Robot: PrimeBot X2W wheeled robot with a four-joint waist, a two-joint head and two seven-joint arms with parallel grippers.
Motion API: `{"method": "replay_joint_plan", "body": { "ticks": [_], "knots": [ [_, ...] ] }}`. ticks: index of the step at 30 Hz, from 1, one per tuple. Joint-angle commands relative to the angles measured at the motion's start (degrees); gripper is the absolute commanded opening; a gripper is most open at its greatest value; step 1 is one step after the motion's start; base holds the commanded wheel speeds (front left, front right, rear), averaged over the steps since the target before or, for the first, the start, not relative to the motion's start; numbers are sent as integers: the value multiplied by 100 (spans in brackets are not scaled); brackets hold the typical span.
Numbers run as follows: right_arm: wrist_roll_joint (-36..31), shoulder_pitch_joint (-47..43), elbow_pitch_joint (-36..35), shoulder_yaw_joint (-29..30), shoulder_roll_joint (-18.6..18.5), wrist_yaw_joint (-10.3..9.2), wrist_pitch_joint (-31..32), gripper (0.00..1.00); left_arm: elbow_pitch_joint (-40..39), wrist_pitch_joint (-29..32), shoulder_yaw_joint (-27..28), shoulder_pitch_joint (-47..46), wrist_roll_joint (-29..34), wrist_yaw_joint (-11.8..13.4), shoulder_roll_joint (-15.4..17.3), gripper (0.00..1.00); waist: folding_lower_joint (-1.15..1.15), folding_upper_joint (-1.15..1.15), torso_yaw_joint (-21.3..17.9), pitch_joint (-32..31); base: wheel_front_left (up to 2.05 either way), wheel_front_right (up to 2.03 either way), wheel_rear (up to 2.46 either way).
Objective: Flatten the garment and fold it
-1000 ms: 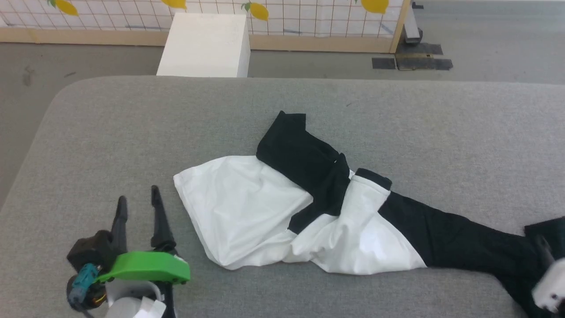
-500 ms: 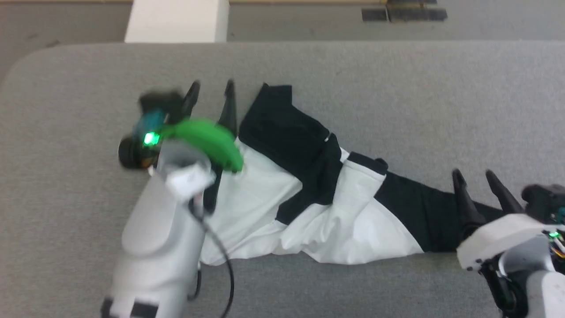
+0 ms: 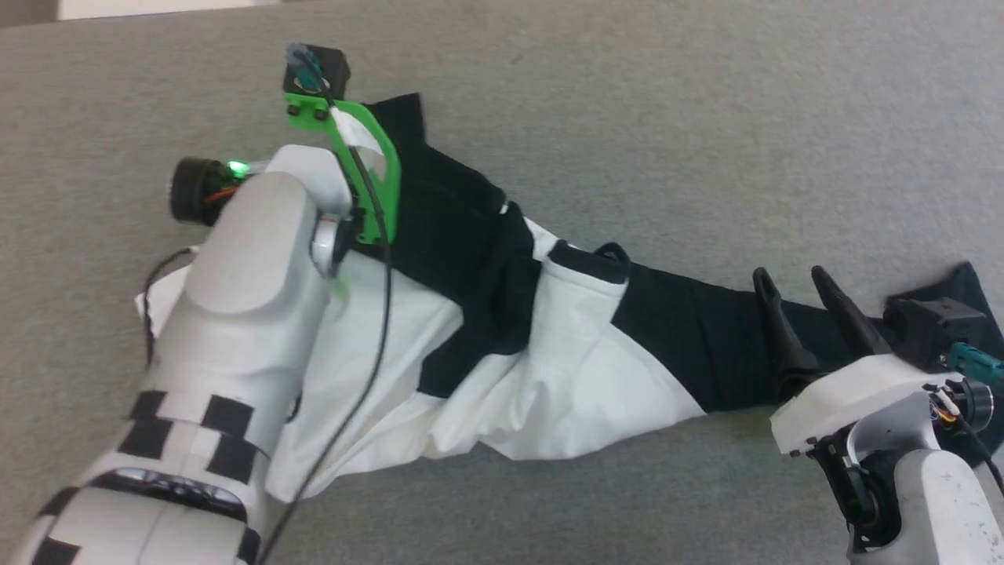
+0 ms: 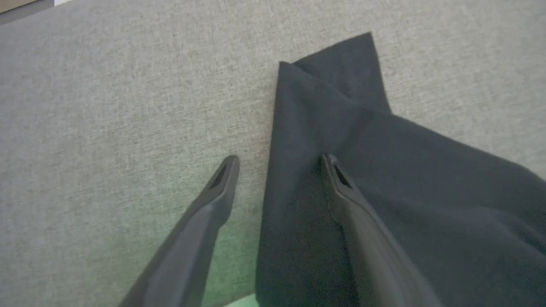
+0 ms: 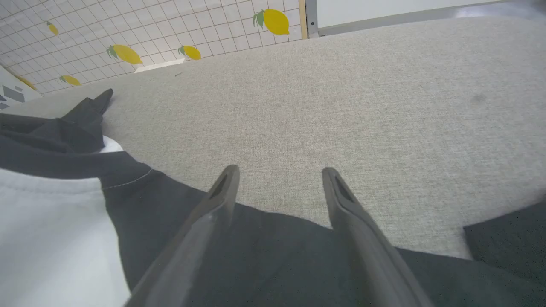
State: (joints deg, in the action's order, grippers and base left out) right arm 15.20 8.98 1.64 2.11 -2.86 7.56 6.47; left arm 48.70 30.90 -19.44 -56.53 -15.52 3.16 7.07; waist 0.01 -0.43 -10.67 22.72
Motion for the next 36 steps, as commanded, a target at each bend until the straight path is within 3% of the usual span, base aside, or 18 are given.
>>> {"method": "replay_joint_plan", "body": {
  "ticks": [1, 2, 3, 4, 5, 8, 14, 19, 24, 29, 36],
  "knots": [
    [34, 106, 45, -23, -2, -8, -60, 100, 124, 216, -30, -98, 19, 14, 62, 100, -1, 41, -219, 155, 0, 0, 0],
    [36, 109, 68, -27, -2, -8, -71, 100, 183, 368, -33, -98, -22, -21, 50, 100, -1, 41, -224, 138, 0, 0, 0],
    [35, 109, 92, -24, -2, -8, -81, 100, 239, 541, -25, -84, -86, -62, 27, 73, -1, 41, -221, 111, 0, 0, 0],
    [29, 106, 108, -11, -2, -8, -89, 100, 270, 663, -39, -62, -129, -124, 5, 40, -1, 41, -209, 78, 0, 0, 0],
    [18, 102, 122, 5, -2, -8, -92, 100, 270, 724, -43, -39, -180, -191, -19, 0, -1, 41, -189, 40, 0, 0, 0],
    [-30, 91, 144, 17, -2, -8, -83, 100, 2, 254, 64, 59, -369, -316, -107, 0, -1, 41, -90, -121, 0, 0, 0],
    [-163, -53, 146, 66, -2, -8, 0, 100, -847, -1782, 350, 575, -604, -296, -243, 0, -1, 41, 259, -717, 0, 0, 0],
    [-264, -321, 34, 154, -2, -8, 161, 100, -1876, -2752, 629, 1476, -821, -138, -228, 0, -1, 41, 648, -1245, 0, 0, 0],
    [-286, -556, -127, 207, -2, -8, 315, 100, -3082, -2849, 1092, 2677, -950, 277, 182, 0, -1, 41, 987, -1574, 0, 0, 0],
    [-252, -697, -270, 187, -2, -8, 428, 100, -4263, -2631, 1798, 4115, -1112, 896, 589, 0, -1, 41, 1178, -1668, 0, 0, 0],
    [-242, -761, -361, 210, -2, -8, 514, 100, -4851, -2236, 2485, 5726, -1299, 1505, 750, 0, -1, 41, 1278, -1627, 0, 0, 0]
  ]
}}
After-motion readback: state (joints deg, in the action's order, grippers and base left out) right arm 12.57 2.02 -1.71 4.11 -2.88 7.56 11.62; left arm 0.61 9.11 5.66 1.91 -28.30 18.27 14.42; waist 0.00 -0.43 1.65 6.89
